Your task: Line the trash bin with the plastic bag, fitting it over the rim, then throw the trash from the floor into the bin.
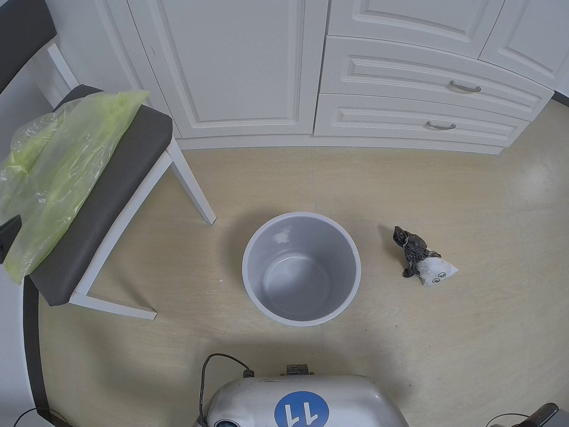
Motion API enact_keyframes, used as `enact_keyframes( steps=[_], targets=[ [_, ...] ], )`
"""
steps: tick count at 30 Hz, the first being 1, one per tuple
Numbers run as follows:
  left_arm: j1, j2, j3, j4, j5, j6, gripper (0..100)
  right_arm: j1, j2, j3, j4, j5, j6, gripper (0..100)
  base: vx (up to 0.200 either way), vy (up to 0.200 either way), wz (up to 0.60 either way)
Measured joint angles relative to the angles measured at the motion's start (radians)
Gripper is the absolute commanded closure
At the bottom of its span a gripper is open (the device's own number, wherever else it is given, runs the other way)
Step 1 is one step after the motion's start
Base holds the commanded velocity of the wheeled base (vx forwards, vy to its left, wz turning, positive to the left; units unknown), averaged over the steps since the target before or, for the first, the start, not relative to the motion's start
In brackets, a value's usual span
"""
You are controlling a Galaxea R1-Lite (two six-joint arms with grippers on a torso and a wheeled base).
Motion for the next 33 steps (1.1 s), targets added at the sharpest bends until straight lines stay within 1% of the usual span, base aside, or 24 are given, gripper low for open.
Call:
enact_keyframes(
  steps=[3, 6, 9, 11, 14, 18, 22, 24, 27, 33],
  targets=[
    [0.047, 0.104, -0.034, 0.009, 0.006, 0.087, 0, 0.004, 0.045, -0.003, -0.005, -0.003, -0.006, 0, 0.000, 0.000, 0.00],
    [0.113, 0.188, -0.068, 0.015, 0.009, 0.187, 0, 0.006, 0.083, -0.002, -0.020, -0.006, -0.007, 0, 0.000, 0.000, 0.00],
    [0.193, 0.254, -0.095, 0.024, 0.005, 0.274, 0, 0.007, 0.118, 0.006, -0.042, -0.007, -0.008, 0, 0.000, 0.000, 0.00],
    [0.253, 0.285, -0.107, 0.030, -0.015, 0.312, 0, 0.007, 0.137, 0.013, -0.053, -0.007, -0.009, 0, 0.000, 0.000, 0.00],
    [0.335, 0.316, -0.115, 0.041, -0.081, 0.340, 0, 0.009, 0.159, 0.023, -0.066, -0.007, -0.010, 0, 0.000, 0.000, 0.00],
    [0.457, 0.336, -0.116, 0.079, -0.222, 0.359, 0, 0.008, 0.186, 0.034, -0.077, -0.009, -0.010, 0, 0.000, 0.000, 0.00],
    [0.543, 0.326, -0.096, 0.098, -0.367, 0.361, 0, 0.005, 0.202, 0.041, -0.081, -0.009, -0.010, 0, 0.000, 0.000, 0.00],
    [0.580, 0.307, -0.071, 0.100, -0.423, 0.361, 0, 0.004, 0.208, 0.044, -0.082, -0.009, -0.009, 0, 0.000, 0.000, 0.00],
    [0.630, 0.265, -0.009, 0.099, -0.454, 0.362, 0, 0.003, 0.215, 0.050, -0.083, -0.009, -0.010, 0, 0.000, 0.000, 0.00],
    [0.690, 0.204, 0.108, 0.051, -0.476, 0.364, 0, 0.008, 0.225, 0.065, -0.084, -0.009, -0.012, 0, 0.000, 0.000, 0.00]
  ],
)
